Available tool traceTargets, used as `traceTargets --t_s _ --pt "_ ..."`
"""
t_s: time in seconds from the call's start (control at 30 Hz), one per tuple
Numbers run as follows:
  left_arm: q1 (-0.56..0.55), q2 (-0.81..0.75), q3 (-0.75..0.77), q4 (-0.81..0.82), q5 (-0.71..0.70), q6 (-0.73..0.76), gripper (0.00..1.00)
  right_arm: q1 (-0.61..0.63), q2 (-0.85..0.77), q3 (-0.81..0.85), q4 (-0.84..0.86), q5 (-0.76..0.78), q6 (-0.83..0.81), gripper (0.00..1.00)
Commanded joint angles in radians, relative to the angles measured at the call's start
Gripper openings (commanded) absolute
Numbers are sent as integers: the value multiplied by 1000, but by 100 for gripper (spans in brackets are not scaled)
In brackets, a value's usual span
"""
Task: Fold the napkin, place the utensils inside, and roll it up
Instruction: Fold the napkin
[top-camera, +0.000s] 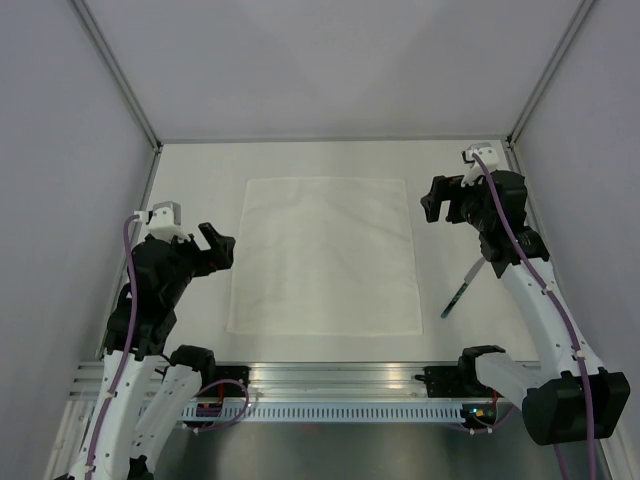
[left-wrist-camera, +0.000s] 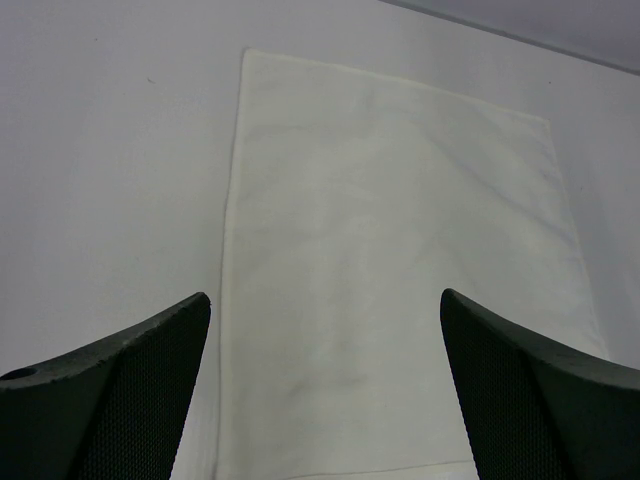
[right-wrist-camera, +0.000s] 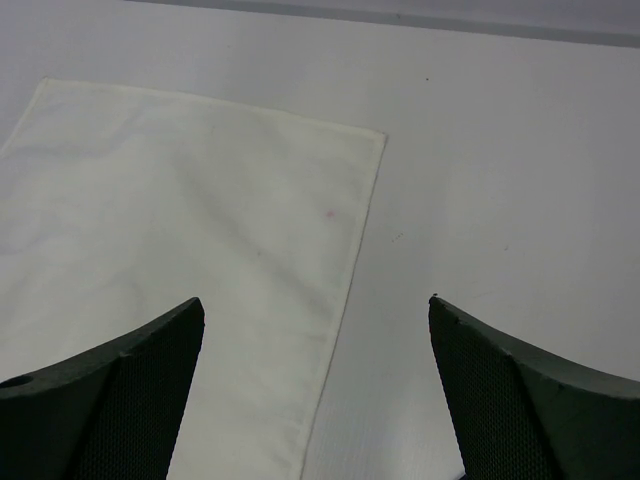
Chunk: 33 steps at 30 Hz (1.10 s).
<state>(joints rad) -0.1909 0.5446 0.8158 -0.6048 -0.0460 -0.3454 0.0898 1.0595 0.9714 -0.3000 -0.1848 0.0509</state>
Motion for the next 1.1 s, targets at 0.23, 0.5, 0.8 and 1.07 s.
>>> traceTargets --t_s 0.23,0.5,0.8,1.07 --pt "7 -8 6 -21 0 37 100 51 42 35 -42 -111 -28 96" --pt "7 55 72 -18 -57 48 100 407 204 160 -68 51 -87 84" --pt "5 236 385 -9 -106 62 100 896 542 351 -2 203 -134 73" --pt "8 333 489 4 -267 40 100 1133 799 452 94 245 -128 60"
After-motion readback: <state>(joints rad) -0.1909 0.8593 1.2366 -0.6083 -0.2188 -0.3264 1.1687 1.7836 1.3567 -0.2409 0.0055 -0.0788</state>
